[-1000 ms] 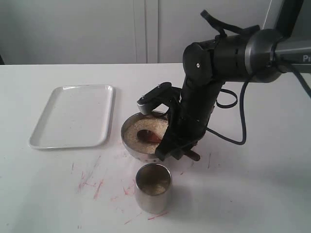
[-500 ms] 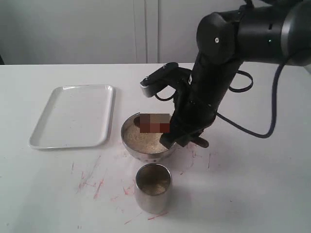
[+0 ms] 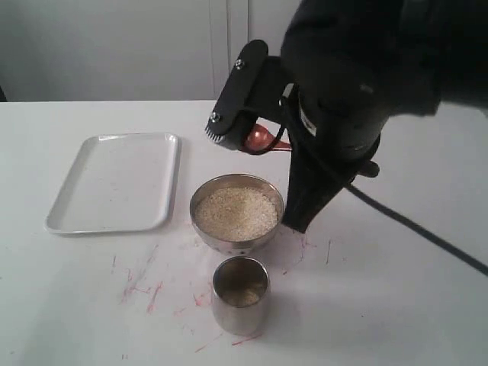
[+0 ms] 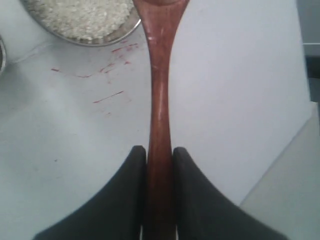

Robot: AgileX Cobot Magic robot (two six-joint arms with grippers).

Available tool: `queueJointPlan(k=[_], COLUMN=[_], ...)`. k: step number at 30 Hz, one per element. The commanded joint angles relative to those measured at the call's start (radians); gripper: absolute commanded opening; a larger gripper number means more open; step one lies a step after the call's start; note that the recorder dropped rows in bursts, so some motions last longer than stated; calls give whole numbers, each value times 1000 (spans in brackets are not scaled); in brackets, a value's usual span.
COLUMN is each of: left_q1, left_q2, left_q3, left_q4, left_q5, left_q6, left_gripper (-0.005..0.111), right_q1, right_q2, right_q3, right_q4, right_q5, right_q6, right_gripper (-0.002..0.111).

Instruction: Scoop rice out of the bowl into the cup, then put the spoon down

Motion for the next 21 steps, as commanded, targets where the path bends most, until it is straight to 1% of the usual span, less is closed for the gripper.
queueJointPlan(k=[1, 6, 9, 12, 21], left_q1=[-4, -4, -4, -4, -4], left_q2=[0, 0, 0, 0, 0], left_q3=[-7, -7, -7, -7, -7], left_q4=[-5, -5, -5, -5, -5], left_q5=[-4, -4, -4, -4, -4], left_q6=[-5, -5, -5, -5, -5], left_gripper=[14, 14, 14, 14, 14], right_q1=[71, 82, 82, 82, 82], right_q2=[26, 119, 182, 232, 302], right_q3=[73, 155, 176, 178, 178], right_q4=[-199, -301, -391, -451, -463], right_q5=[6, 6, 6, 6, -68], right_q6=[136, 211, 267, 271, 261], right_gripper=[0, 0, 0, 0, 0])
